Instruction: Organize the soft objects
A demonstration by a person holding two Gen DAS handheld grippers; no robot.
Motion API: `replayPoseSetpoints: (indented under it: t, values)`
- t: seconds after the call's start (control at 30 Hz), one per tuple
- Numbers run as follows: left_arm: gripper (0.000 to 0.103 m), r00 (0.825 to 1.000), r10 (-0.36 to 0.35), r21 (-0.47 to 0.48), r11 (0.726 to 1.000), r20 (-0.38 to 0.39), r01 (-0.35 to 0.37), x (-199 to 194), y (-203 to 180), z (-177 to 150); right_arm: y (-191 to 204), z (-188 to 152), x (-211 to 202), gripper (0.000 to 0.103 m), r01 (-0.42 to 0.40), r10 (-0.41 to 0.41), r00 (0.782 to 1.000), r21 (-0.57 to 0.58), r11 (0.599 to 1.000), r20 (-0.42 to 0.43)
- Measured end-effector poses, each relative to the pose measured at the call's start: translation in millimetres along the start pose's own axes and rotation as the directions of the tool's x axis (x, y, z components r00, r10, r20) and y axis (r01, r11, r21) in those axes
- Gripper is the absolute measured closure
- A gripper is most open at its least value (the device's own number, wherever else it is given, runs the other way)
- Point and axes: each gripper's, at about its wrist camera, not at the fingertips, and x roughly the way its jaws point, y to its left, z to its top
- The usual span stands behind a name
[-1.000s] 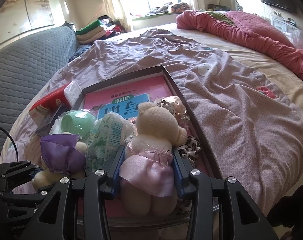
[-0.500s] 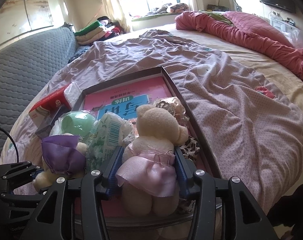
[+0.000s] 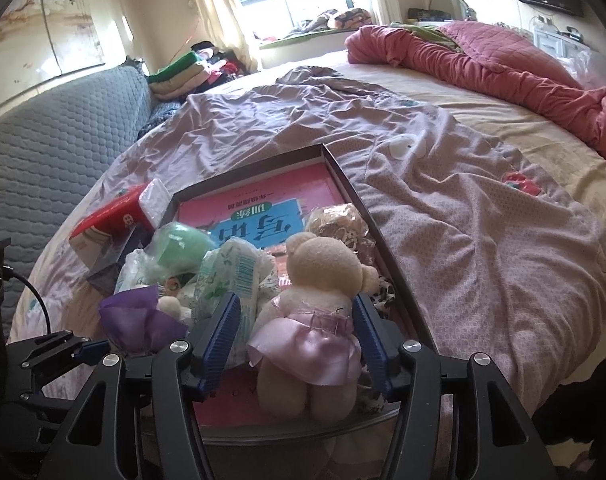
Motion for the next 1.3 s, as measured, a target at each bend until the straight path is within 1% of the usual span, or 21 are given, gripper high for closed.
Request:
replayPoseSetpoints:
  t: [0.07,0.1,0.13,0.2,0.3,0.4,0.47,0.53,0.57,0.63,0.77,0.83,0.9,1.0,1.13,1.17,1.23,1.3]
  values:
    - [0.045,1.0,-0.002,-0.006,1.0,0.006,0.002,-3,0,0,0,2,-6,0.042,0.006,-0.007,1.0,0.002,1.0,0.019]
    - [0.045,1.0,-0.002,-0.008,1.0,0.011,0.002,-5,1,0,0,3,-9,0.04,0.007,-0.007,1.0,0.004,1.0,0.026]
    - [0.043,1.0,-0.001,-0.01,1.0,0.018,0.001,-7,1,1,0,4,-12,0.035,0.008,-0.008,0.999,0.008,1.0,0.031]
    - [0.04,1.0,0.001,-0.017,1.0,0.028,-0.001,-12,2,2,1,7,-18,0.031,0.006,-0.007,0.999,0.016,1.0,0.04]
    - [0.038,0.999,0.017,-0.038,0.999,0.049,-0.015,-24,5,4,7,12,-29,0.029,-0.006,0.005,0.999,0.018,1.0,0.053]
    - [0.035,0.997,0.042,-0.06,0.997,0.069,-0.038,-37,9,6,21,17,-43,0.028,-0.003,0.004,0.997,-0.011,1.0,0.076]
    - [0.028,0.995,0.063,-0.069,0.996,0.078,-0.057,-45,12,7,31,19,-56,0.027,0.01,-0.005,0.994,-0.041,0.999,0.105]
    - [0.023,0.992,0.088,-0.076,0.994,0.085,-0.081,-54,14,7,40,20,-69,0.023,0.028,-0.019,0.99,-0.063,0.998,0.137]
    - [0.022,0.99,0.106,-0.08,0.992,0.09,-0.099,-59,16,6,46,20,-76,0.023,0.035,-0.023,0.988,-0.078,0.996,0.155]
    - [0.021,0.988,0.125,-0.088,0.989,0.093,-0.117,-65,17,4,54,20,-85,0.021,0.048,-0.033,0.986,-0.088,0.995,0.165]
    - [0.021,0.982,0.164,-0.092,0.984,0.09,-0.156,-80,17,-3,64,15,-96,0.02,0.052,-0.036,0.986,-0.097,0.994,0.16]
    - [0.02,0.977,0.189,-0.089,0.98,0.095,-0.181,-88,15,-7,69,10,-103,0.02,0.068,-0.051,0.984,-0.096,0.993,0.171]
    - [0.02,0.973,0.208,-0.1,0.975,0.096,-0.198,-95,15,-11,73,6,-109,0.02,0.08,-0.062,0.982,-0.095,0.992,0.181]
    - [0.018,0.968,0.234,-0.15,0.964,0.09,-0.219,-109,18,-18,79,0,-122,0.02,0.092,-0.07,0.976,-0.103,0.99,0.205]
    - [0.017,0.962,0.264,-0.173,0.953,0.076,-0.248,-119,21,-29,83,-7,-136,0.019,0.077,-0.057,0.976,-0.087,0.993,0.212]
    - [0.017,0.962,0.265,-0.173,0.953,0.069,-0.25,-121,21,-33,84,-10,-139,0.019,0.063,-0.044,0.977,-0.085,0.994,0.21]
    - [0.017,0.962,0.269,-0.17,0.952,0.056,-0.256,-124,20,-39,87,-13,-142,0.019,0.069,-0.05,0.977,-0.09,0.993,0.206]
    - [0.017,0.961,0.274,-0.174,0.949,0.049,-0.262,-127,20,-44,89,-17,-141,0.019,0.068,-0.051,0.983,-0.089,0.994,0.177]
